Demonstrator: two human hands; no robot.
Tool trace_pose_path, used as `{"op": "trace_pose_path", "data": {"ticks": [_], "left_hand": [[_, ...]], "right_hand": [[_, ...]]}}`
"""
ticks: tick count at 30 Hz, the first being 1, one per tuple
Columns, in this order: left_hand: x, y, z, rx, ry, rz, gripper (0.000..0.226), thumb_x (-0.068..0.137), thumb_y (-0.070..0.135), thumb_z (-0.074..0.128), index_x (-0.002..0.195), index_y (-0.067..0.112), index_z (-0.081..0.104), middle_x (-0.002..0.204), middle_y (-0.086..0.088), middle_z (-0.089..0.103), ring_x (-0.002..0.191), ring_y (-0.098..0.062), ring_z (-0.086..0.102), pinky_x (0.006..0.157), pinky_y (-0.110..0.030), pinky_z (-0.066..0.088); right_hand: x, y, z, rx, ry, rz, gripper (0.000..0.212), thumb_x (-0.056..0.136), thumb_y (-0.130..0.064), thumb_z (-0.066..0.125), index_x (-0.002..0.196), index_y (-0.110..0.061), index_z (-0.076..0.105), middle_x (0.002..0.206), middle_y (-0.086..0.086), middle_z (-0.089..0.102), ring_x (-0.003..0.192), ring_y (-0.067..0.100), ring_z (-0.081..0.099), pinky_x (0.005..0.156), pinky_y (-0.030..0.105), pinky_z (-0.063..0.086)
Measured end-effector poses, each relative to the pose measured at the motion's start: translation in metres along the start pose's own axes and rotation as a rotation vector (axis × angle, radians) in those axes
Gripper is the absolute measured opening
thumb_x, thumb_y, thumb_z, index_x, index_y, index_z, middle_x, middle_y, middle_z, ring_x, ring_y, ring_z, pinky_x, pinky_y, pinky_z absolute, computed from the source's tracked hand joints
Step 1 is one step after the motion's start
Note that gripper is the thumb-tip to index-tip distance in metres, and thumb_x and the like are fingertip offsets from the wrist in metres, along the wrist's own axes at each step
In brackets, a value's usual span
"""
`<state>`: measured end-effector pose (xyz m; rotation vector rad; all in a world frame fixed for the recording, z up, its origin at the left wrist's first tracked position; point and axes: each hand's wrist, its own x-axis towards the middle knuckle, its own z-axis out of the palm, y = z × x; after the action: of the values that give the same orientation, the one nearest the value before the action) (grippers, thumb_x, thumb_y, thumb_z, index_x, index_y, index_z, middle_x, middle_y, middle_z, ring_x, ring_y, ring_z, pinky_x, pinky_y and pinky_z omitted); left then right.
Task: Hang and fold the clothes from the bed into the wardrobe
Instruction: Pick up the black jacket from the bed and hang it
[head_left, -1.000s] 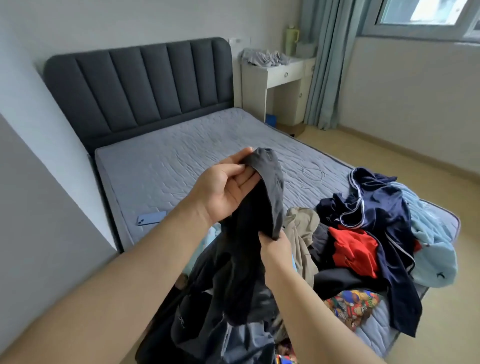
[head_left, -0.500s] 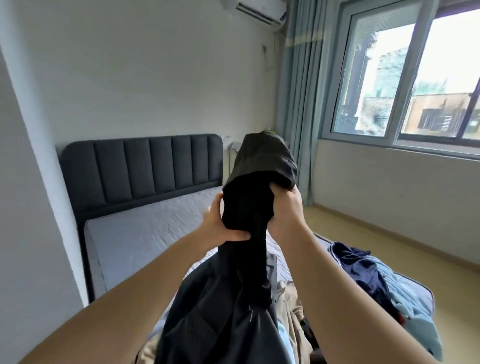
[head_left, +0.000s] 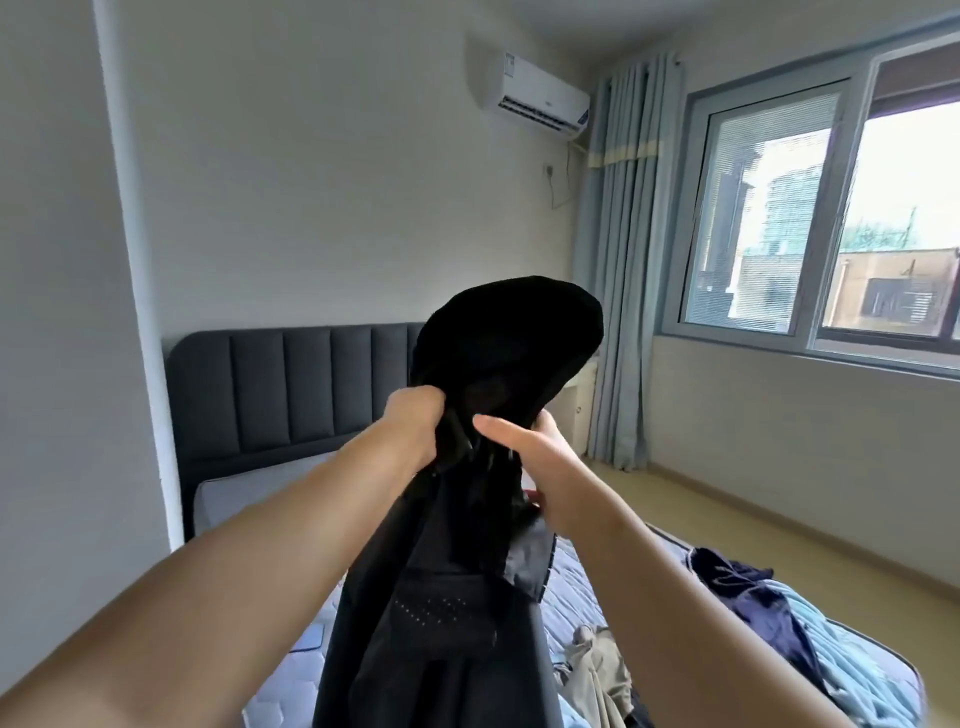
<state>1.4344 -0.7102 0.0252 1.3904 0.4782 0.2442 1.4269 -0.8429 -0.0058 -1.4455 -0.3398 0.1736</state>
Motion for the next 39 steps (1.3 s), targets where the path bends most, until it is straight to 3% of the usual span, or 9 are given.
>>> {"op": "trace_pose_path", "data": {"ticks": [7, 14, 20, 23, 25, 28, 31, 35, 39], "left_hand": [[-0.019, 0.043, -0.038, 0.063, -0.295, -0.057, 0.028, 0.092, 0.011, 0.046, 0.069, 0.004, 0.059, 0.055, -0.010, 0.065, 0.052, -0.019, 0.064, 0.060, -0.032, 0.047], [-0.017, 0.057, -0.120, 0.450, -0.435, 0.162, 0.020, 0.088, -0.005, 0.052, 0.093, 0.009, 0.066, 0.080, -0.006, 0.074, 0.070, -0.019, 0.071, 0.059, -0.029, 0.057], [-0.005, 0.040, -0.157, 0.674, -0.027, 0.339, 0.011, 0.081, 0.001, 0.063, 0.083, 0.012, 0.063, 0.084, -0.009, 0.065, 0.082, -0.026, 0.063, 0.081, -0.036, 0.050], [0.002, 0.021, -0.164, 0.775, 0.434, 0.631, 0.023, 0.081, 0.014, 0.059, 0.103, 0.017, 0.057, 0.093, -0.001, 0.055, 0.086, -0.021, 0.054, 0.075, -0.030, 0.042], [-0.002, 0.010, -0.161, 0.603, 0.501, 0.830, 0.034, 0.084, 0.021, 0.059, 0.117, 0.015, 0.053, 0.099, -0.001, 0.050, 0.092, -0.021, 0.054, 0.082, -0.032, 0.043], [-0.018, -0.004, -0.157, 0.467, -0.088, 0.815, 0.054, 0.085, 0.058, 0.049, 0.128, 0.026, 0.042, 0.121, 0.001, 0.049, 0.102, 0.002, 0.050, 0.090, -0.020, 0.039], [-0.027, -0.018, -0.166, 0.605, -0.541, 0.557, 0.068, 0.076, 0.042, 0.069, 0.131, 0.042, 0.028, 0.134, 0.009, 0.042, 0.118, -0.003, 0.046, 0.100, -0.025, 0.040], [-0.024, -0.031, -0.180, 0.683, -0.559, 0.445, 0.089, 0.073, 0.005, 0.073, 0.138, 0.037, 0.021, 0.134, 0.013, 0.040, 0.118, -0.008, 0.046, 0.098, -0.032, 0.046], [-0.028, -0.044, -0.172, 0.585, -0.670, 0.344, 0.095, 0.068, 0.022, 0.076, 0.138, 0.045, 0.017, 0.128, 0.017, 0.044, 0.117, -0.002, 0.047, 0.093, -0.022, 0.045]], "right_hand": [[0.002, 0.010, 0.012, -0.180, -0.185, -0.021, 0.020, 0.079, -0.015, 0.072, 0.093, -0.026, 0.063, 0.089, -0.006, 0.073, 0.080, 0.008, 0.069, 0.068, 0.019, 0.055], [0.007, -0.010, 0.034, 0.122, -0.080, -0.006, 0.005, 0.087, -0.012, 0.062, 0.087, -0.010, 0.067, 0.069, 0.003, 0.072, 0.060, 0.015, 0.069, 0.056, 0.027, 0.056], [0.009, -0.028, 0.064, 0.337, -0.113, 0.121, 0.027, 0.087, -0.026, 0.058, 0.069, -0.009, 0.069, 0.060, 0.007, 0.069, 0.049, 0.019, 0.065, 0.047, 0.022, 0.051], [0.021, -0.033, 0.076, 0.352, -0.051, 0.054, 0.030, 0.093, -0.033, 0.052, 0.075, -0.012, 0.063, 0.063, 0.004, 0.067, 0.058, 0.015, 0.064, 0.066, 0.027, 0.050], [0.027, -0.031, 0.086, 0.292, 0.034, 0.020, 0.027, 0.093, -0.037, 0.053, 0.079, -0.014, 0.059, 0.070, 0.002, 0.064, 0.066, 0.014, 0.060, 0.072, 0.027, 0.047], [0.030, -0.018, 0.098, 0.305, 0.086, 0.064, 0.027, 0.094, -0.036, 0.052, 0.079, -0.014, 0.058, 0.059, 0.000, 0.065, 0.060, 0.013, 0.060, 0.062, 0.025, 0.045], [0.027, -0.005, 0.106, 0.359, 0.074, 0.141, 0.031, 0.095, -0.038, 0.049, 0.079, -0.013, 0.058, 0.072, 0.005, 0.062, 0.067, 0.017, 0.059, 0.064, 0.027, 0.045], [0.025, 0.000, 0.110, 0.399, 0.077, 0.166, 0.032, 0.097, -0.036, 0.044, 0.078, -0.014, 0.056, 0.071, 0.004, 0.060, 0.069, 0.015, 0.055, 0.066, 0.027, 0.044], [0.024, 0.008, 0.112, 0.393, 0.042, 0.188, 0.033, 0.097, -0.038, 0.044, 0.080, -0.013, 0.058, 0.055, 0.003, 0.066, 0.067, 0.016, 0.058, 0.060, 0.027, 0.045]]}}
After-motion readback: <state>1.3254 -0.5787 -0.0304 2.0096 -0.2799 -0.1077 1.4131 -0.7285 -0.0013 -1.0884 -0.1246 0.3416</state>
